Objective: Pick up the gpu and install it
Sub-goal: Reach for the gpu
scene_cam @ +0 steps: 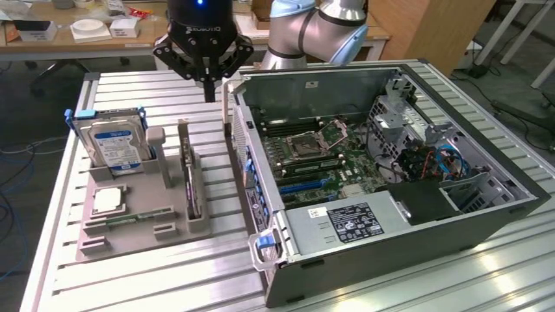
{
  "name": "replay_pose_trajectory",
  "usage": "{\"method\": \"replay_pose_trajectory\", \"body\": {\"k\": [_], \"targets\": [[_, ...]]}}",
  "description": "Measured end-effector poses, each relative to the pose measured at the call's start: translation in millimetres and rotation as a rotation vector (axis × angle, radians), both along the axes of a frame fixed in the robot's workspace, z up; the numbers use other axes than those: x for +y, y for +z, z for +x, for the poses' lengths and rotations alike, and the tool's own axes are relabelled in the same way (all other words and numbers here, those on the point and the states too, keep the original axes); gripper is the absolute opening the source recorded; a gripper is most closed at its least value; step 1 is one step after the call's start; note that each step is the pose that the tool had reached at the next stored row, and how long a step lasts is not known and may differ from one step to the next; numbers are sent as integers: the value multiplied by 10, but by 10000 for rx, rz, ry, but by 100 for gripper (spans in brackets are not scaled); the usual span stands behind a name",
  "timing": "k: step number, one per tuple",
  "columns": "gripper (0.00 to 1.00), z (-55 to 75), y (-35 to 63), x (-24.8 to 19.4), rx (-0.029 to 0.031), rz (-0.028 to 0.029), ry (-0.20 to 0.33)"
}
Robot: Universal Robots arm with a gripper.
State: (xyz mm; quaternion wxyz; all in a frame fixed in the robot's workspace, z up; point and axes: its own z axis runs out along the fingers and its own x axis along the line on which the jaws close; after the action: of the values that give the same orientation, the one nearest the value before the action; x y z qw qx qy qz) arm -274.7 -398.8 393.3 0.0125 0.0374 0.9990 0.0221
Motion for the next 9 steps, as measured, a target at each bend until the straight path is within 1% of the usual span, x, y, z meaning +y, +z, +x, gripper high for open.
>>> {"method": "replay_pose_trajectory", "body": {"k": [9], "targets": [[10,-148,0,0,0,0,1]]}}
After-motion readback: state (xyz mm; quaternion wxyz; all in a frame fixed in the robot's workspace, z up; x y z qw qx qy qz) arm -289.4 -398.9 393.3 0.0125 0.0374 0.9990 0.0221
